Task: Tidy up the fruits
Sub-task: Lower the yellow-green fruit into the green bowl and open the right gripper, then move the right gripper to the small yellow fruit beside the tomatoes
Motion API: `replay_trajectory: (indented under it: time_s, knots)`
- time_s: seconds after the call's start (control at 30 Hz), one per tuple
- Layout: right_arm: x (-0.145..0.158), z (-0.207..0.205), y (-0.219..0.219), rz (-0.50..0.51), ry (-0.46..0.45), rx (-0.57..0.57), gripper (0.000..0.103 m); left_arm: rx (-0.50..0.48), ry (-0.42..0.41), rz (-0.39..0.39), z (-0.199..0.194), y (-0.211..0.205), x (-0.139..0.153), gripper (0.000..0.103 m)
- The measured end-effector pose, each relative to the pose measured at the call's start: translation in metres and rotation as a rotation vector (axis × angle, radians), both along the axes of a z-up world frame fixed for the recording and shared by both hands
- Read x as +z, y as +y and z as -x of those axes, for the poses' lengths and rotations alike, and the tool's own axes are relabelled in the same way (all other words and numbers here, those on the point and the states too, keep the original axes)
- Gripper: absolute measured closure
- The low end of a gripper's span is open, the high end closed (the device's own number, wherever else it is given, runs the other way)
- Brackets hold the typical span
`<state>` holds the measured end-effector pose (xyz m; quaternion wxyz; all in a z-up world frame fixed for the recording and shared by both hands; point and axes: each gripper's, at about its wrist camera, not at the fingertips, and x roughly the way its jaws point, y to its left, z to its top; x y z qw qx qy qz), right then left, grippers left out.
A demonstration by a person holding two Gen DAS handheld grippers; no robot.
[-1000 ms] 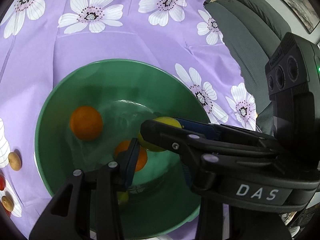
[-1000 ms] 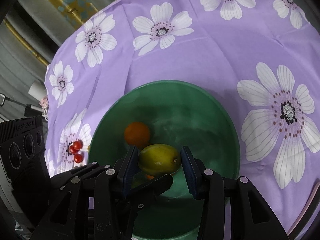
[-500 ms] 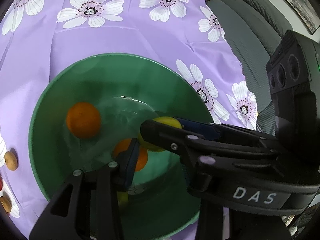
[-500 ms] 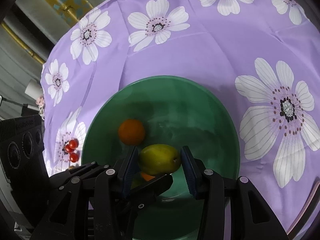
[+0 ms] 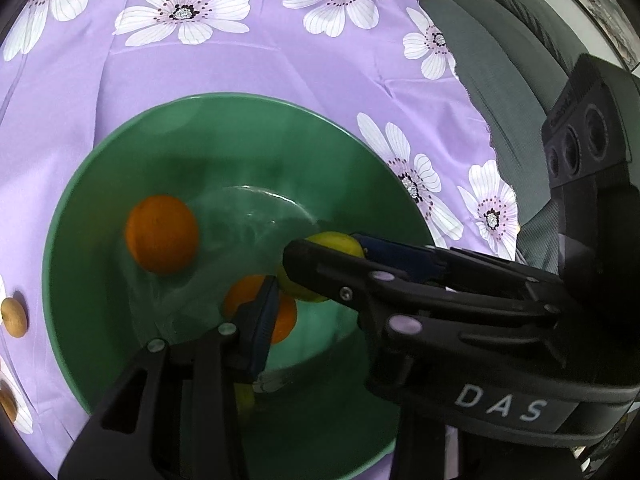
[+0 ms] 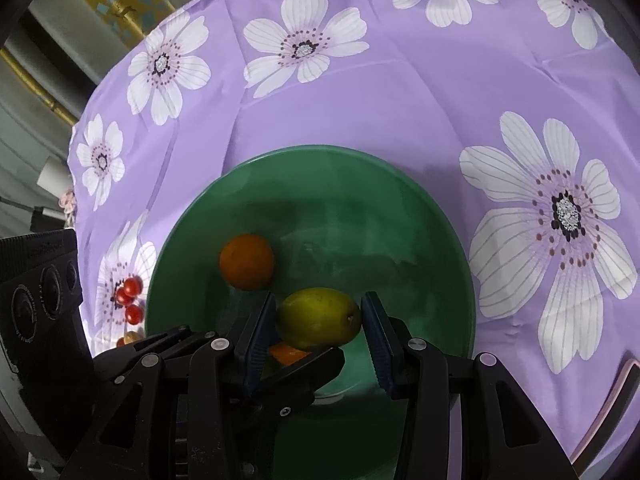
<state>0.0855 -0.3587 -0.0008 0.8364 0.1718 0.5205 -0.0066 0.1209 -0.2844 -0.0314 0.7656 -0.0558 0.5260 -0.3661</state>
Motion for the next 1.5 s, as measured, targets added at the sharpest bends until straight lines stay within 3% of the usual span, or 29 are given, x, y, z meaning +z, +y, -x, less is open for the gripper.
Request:
replay_trajectory:
  time_s: [0.17,0.37,0.43,0.53,0.63,0.73,0.87,0.93,1.03,1.17,1.33,1.5]
  knots:
    - [-0.001,-0.001,0.001,0.025,0.009,-0.010,0.056,0.008,-0.012,-0.013,0.001,0.000,0.000,0.067]
    - [0.006,0.004,0.001,0.010,-0.013,-0.019,0.056,0.031,-0.048,-0.021,0.009,0.016,0.014,0.062]
    - [0.012,0.006,0.003,0.011,-0.035,-0.022,0.049,0.044,-0.069,-0.008,0.014,0.027,0.024,0.055]
    - [0.030,0.015,0.010,-0.019,-0.121,-0.005,0.048,0.091,-0.121,0.010,0.025,0.056,0.043,0.050]
    - [0.052,0.025,0.022,-0.053,-0.231,0.025,0.037,0.174,-0.196,0.015,0.036,0.100,0.064,0.047]
    - [0.073,0.035,0.046,-0.053,-0.340,0.079,0.035,0.320,-0.263,0.006,0.056,0.159,0.077,0.044]
    - [0.087,0.040,0.087,-0.081,-0.419,0.188,0.035,0.562,-0.296,-0.115,0.073,0.237,0.072,0.043]
    - [0.086,0.037,0.106,-0.088,-0.428,0.240,0.035,0.647,-0.273,-0.129,0.081,0.269,0.063,0.044]
    - [0.072,0.025,0.141,-0.077,-0.377,0.314,0.035,0.738,-0.199,-0.129,0.089,0.302,0.041,0.045]
    - [0.036,0.003,0.183,-0.039,-0.269,0.387,0.035,0.751,-0.115,-0.108,0.089,0.306,0.014,0.053]
    - [-0.012,-0.028,0.203,0.061,-0.122,0.354,0.051,0.664,-0.102,-0.078,0.077,0.272,0.002,0.066]
    - [-0.031,-0.039,0.203,0.124,-0.079,0.332,0.053,0.598,-0.080,-0.084,0.066,0.248,-0.010,0.070]
